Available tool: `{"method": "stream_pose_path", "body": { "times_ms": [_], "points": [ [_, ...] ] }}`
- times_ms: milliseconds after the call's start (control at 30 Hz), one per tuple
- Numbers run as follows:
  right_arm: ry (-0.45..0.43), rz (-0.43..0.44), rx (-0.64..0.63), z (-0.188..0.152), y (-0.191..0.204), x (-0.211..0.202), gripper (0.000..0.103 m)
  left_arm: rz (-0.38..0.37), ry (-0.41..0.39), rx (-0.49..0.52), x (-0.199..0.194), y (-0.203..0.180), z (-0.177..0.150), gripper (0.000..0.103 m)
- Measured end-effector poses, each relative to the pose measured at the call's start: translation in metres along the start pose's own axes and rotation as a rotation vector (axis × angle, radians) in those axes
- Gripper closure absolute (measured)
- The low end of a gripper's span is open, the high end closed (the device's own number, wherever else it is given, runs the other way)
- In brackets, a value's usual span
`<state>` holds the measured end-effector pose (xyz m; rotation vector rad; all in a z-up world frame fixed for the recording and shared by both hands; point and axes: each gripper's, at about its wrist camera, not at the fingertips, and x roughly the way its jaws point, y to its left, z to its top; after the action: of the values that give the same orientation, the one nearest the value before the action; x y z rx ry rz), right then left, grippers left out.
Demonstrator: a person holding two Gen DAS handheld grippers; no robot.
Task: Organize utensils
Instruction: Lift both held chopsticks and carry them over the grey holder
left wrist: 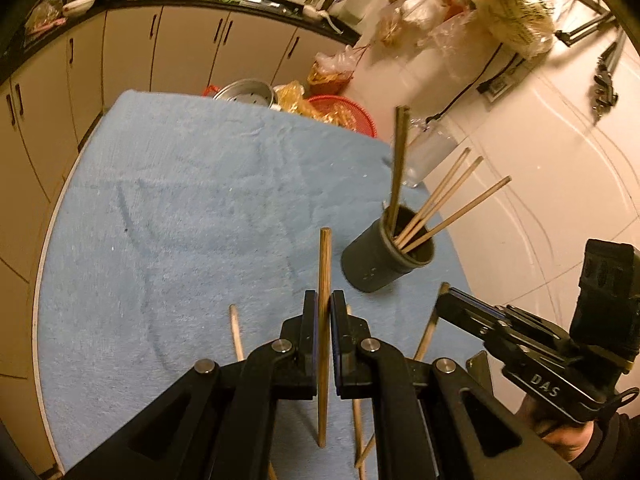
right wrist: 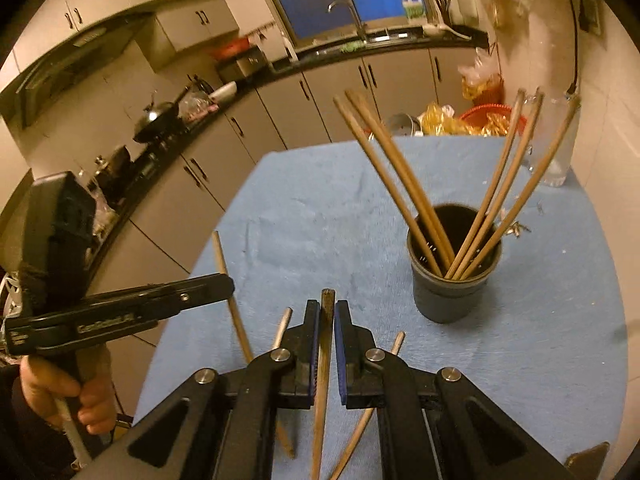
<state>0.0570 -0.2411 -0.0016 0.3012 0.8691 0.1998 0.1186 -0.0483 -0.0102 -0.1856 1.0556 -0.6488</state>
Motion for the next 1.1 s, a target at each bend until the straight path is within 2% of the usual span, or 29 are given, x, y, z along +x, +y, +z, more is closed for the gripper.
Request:
{"method": "stream_pose_path", "body": {
  "times_ms": [333,800,1100],
  "points": [
    [-0.095,-0.002,-0.020,0.005,0.002,-0.059,0.095,0.012,-0.099,0.058,-0.028,-0.026,0.006,0.097],
    [-0.201,-0.001,-0.021,0.029,-0.001,-0.099,0.095,0.044,-0.136,0.102,-0.041,-0.041,0.018,0.097],
    [-0.252,0.001,-0.014,0.039,0.001,-0.120,0.095,0.037,-0.157,0.119,-0.054,-0.050,0.026,0.097]
  ]
}}
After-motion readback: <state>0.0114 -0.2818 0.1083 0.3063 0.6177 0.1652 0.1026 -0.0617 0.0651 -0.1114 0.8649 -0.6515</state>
